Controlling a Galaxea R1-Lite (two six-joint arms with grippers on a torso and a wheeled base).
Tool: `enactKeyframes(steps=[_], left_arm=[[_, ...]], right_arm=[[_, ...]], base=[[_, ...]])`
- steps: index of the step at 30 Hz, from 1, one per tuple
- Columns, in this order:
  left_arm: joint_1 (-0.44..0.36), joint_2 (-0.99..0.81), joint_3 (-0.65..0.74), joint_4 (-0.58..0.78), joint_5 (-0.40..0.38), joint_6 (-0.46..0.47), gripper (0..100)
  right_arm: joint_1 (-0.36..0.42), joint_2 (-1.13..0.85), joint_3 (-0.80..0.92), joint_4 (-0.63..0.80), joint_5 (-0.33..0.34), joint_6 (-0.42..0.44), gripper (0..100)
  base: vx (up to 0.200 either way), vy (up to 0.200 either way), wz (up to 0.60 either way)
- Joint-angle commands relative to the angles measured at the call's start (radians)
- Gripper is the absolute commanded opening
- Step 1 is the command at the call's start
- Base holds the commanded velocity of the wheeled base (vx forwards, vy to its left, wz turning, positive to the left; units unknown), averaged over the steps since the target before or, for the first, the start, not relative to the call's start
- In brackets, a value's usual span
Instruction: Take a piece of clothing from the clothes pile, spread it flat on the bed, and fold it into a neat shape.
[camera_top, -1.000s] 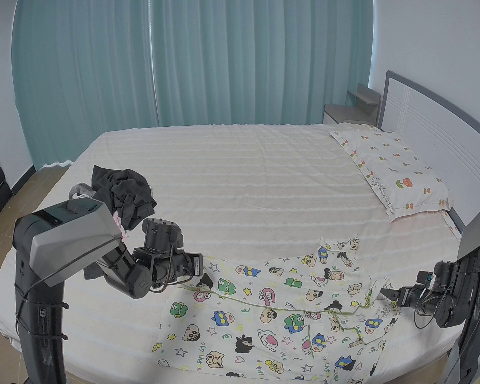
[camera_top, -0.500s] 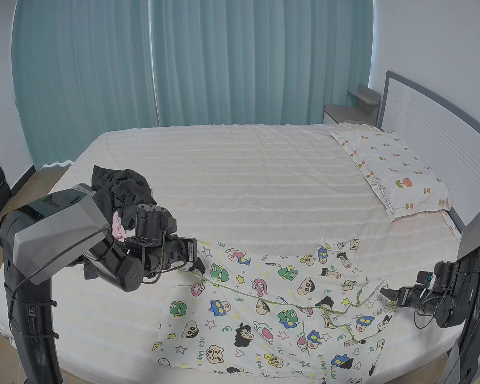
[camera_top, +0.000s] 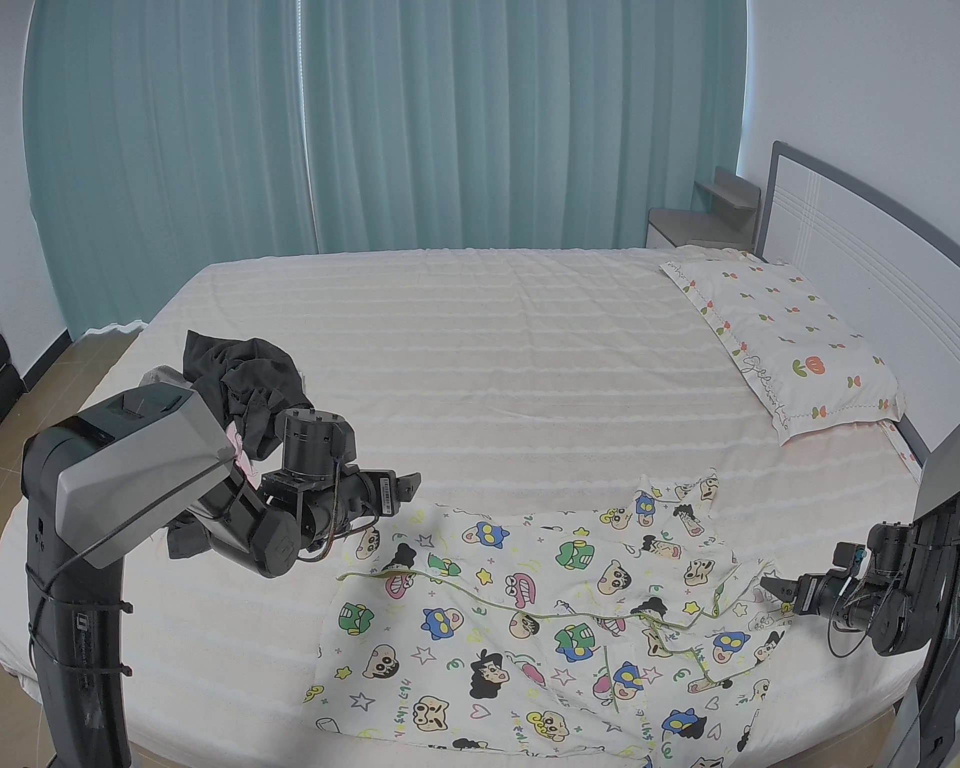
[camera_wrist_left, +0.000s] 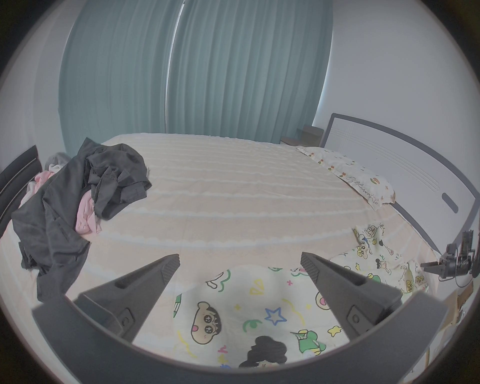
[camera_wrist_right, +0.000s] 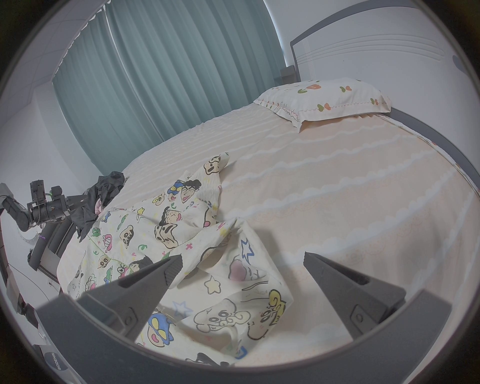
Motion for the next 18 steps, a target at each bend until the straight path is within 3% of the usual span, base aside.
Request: enactKeyframes(steps=[1, 7, 11, 14, 18], left_arm=[[-0.001, 0.006, 0.055, 0.042, -0.009, -0.010, 100], [-0.004, -0.017, 0.128, 0.044, -0.055, -0.104, 100], [-0.012, -0.128, 0.287, 0.031, -0.154, -0.177, 100], [-0.025, -0.181, 0.355, 0.030, -0.169, -0.204, 100], [-0.084, -0.296, 0.506, -0.012, -0.197, -0.317, 100]], right_arm=[[0.000, -0.002, 0.000, -0.018, 0.001, 0.000, 100], [-0.004, -0.011, 0.004, -0.018, 0.001, 0.001, 100], [-0.001, -0.030, 0.026, -0.018, 0.010, 0.001, 100], [-0.004, -0.054, 0.044, -0.018, 0.025, 0.001, 100], [0.003, -0.100, 0.101, -0.018, 0.076, -0.002, 100]], base=[[0.000, 0.000, 0.00], [0.000, 0.000, 0.00], [0.000, 0.000, 0.00], [0.000, 0.000, 0.00], [0.000, 0.000, 0.00]])
